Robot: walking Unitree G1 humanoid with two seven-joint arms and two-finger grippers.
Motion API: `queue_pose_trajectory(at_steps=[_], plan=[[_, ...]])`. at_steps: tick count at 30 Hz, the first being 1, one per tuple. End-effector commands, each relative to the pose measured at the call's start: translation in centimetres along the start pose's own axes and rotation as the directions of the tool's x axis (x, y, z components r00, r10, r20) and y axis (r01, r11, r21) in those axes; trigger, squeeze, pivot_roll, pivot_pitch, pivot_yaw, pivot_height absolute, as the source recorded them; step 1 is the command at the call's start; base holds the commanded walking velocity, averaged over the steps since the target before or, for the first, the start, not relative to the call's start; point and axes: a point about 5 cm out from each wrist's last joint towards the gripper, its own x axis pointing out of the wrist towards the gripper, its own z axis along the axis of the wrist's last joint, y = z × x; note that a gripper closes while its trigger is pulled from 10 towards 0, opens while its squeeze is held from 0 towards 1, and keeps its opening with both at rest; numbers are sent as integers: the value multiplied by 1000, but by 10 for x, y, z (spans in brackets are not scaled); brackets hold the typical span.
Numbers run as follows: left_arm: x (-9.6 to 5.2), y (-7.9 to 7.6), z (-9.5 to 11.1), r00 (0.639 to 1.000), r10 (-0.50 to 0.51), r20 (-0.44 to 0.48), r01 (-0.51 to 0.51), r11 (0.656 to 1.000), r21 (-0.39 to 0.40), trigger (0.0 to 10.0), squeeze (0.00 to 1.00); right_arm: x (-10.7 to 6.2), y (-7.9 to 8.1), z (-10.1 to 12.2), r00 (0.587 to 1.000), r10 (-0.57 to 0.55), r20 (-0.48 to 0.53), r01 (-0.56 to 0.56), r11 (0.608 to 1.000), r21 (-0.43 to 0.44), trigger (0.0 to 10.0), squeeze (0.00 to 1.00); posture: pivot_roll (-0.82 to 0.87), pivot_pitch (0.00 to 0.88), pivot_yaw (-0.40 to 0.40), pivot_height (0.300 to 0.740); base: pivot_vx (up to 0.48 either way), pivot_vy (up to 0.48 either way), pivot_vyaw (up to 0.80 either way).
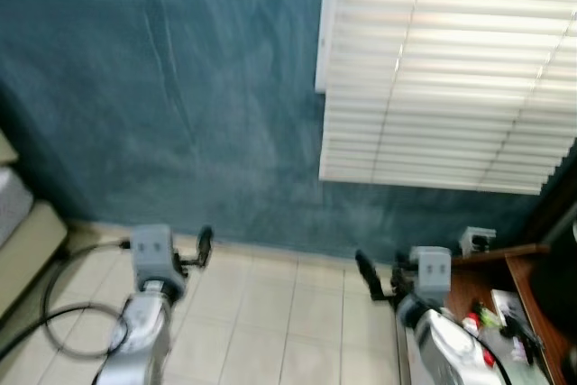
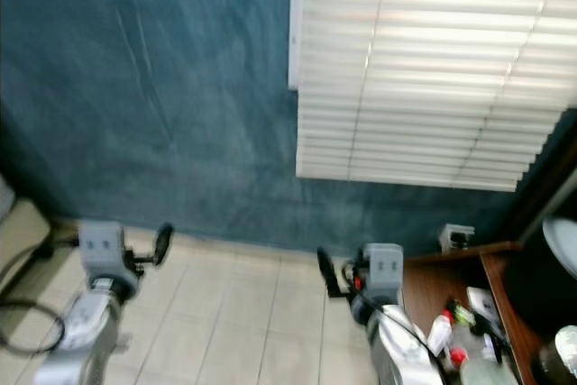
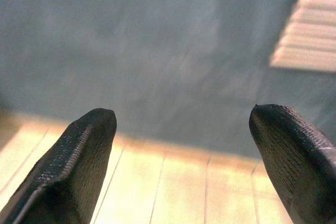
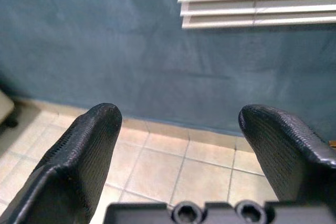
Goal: Clean up the room
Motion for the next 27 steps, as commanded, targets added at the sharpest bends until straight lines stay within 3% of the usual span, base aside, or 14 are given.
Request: queue_pose_trajectory(at_steps=[1, 6, 8, 11, 12, 14, 27], plan=[[-3, 9, -8, 998, 44, -34, -45, 999, -3, 10000, 0, 6, 3, 5, 1000, 16, 8, -16, 1000, -19, 10000, 0, -4, 0, -2, 740, 0, -480, 738], [0, 11, -9, 997, 60, -41, -61, 997, -36, 10000, 0, 7, 2, 3, 1000, 9, -4, -9, 1000, -19, 10000, 0, -1, 0, -4, 740, 0, -96, 716], [2, 11, -11, 995, 81, -49, -83, 996, -25, 10000, 0, 7, -6, 2, 999, -44, -10, 44, 999, -12, 10000, 0, 3, 0, -8, 740, 0, 0, 687], [-1, 13, -12, 995, 92, -44, -92, 996, -16, 10000, 0, 4, -11, 0, 998, -55, -11, 54, 998, -30, 10000, 0, 12, 0, -17, 740, 0, 0, 663], [-12, 18, -15, 994, 106, -38, -106, 994, -3, 10000, 0, -2, -20, -5, 997, -65, -31, 63, 997, -54, 10000, 0, 22, 0, -33, 740, 0, 0, 625], [-16, 21, -18, 991, 126, -45, -126, 992, 1, 10000, 0, -3, -23, -7, 997, -67, -44, 64, 996, -58, 10000, 0, 29, 0, -41, 740, 0, 0, 622], [1, 15, -3, 990, 137, 22, -137, 990, 16, 10000, 0, 12, -22, 2, 998, -68, -14, 67, 995, -79, 10000, 0, 27, 0, -34, 740, 25, 0, 617]])
